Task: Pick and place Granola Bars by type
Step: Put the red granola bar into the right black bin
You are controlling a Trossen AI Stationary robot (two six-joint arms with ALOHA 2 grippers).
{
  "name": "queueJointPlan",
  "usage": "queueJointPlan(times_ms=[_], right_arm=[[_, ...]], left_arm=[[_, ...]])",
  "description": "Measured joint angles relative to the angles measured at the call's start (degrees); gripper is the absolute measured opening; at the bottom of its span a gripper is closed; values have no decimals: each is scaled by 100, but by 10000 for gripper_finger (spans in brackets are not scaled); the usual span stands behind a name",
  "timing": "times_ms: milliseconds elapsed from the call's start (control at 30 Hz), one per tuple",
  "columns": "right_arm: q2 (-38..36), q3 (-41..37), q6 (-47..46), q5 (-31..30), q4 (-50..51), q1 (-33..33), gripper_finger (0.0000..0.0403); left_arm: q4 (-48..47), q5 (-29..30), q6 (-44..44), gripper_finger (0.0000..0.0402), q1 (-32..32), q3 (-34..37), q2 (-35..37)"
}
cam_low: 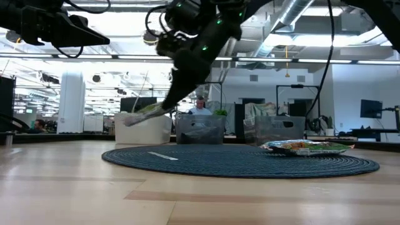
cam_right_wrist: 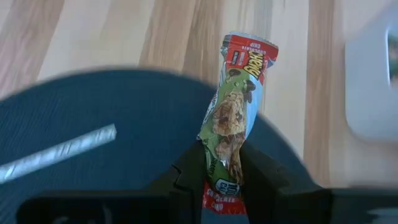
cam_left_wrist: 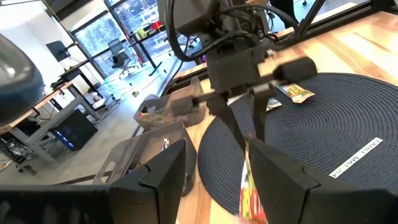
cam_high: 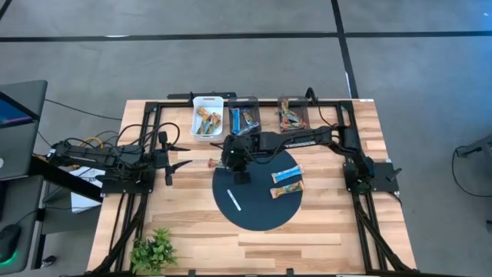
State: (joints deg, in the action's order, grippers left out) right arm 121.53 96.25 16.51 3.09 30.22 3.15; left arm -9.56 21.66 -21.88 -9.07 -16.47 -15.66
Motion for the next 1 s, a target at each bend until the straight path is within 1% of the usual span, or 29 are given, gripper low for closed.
queueJointPlan(times_ms=[200, 333, 500, 633, 700, 800, 1000], right_arm=[[-260, 0, -7, 65, 901, 39, 69], [-500, -274, -92, 307, 899, 117, 69], [-1111, -1124, -309, 342, 477, 251, 69], [-1935, -2059, -602, 176, 97, 398, 69], [-2422, -2578, -815, -136, -48, 490, 69], [-3232, -3356, -1174, -770, -313, 630, 69], [-4849, -4738, -1928, -2229, -953, 924, 69]], left_arm=[[0, 1, 2, 171, -1, 0, 0], [-6, -1, 46, 171, 1, 0, 0], [-17, -2, 62, 171, 0, 0, 0], [-17, -2, 92, 171, 1, 0, 0], [-15, -3, 96, 171, -1, 0, 0], [-13, -3, 106, 171, -1, 0, 0], [24, -2, 111, 171, -1, 0, 2]])
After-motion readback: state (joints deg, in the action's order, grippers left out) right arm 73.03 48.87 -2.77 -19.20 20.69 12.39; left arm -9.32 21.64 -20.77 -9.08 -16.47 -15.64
